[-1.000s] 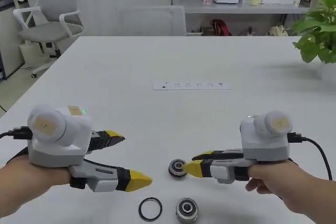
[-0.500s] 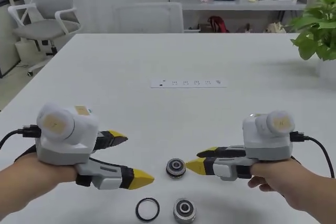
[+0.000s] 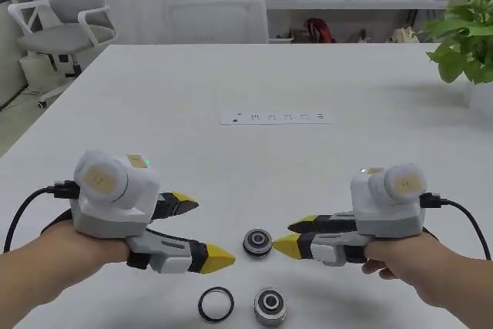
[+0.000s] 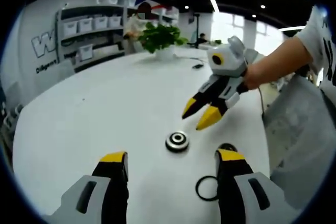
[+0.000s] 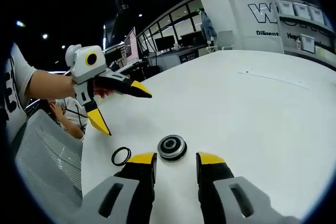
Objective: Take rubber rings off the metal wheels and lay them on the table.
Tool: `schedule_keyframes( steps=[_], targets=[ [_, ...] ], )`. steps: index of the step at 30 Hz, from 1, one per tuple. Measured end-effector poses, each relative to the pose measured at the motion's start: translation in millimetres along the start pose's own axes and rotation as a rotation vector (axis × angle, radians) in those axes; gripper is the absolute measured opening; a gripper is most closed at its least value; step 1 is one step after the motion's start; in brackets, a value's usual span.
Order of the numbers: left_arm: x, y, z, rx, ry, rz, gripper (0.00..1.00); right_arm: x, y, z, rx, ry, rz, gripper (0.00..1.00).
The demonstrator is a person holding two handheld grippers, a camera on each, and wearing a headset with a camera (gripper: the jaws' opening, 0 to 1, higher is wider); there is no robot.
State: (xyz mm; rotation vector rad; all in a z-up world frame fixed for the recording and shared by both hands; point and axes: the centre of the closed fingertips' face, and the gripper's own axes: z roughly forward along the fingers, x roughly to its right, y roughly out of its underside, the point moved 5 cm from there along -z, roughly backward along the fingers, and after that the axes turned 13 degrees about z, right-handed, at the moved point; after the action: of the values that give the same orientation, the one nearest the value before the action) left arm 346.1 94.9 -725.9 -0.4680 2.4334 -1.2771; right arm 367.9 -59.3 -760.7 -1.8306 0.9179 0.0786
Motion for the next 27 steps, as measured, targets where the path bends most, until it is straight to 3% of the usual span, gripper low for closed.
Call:
schedule_keyframes(
  steps=[27],
  targets=[
    [2.8, 0.3, 30.9, -0.018, 0.051, 0.017, 0.55, 2.2, 10.4, 13.5, -0.041, -0.005, -0.107, 0.23]
  ],
)
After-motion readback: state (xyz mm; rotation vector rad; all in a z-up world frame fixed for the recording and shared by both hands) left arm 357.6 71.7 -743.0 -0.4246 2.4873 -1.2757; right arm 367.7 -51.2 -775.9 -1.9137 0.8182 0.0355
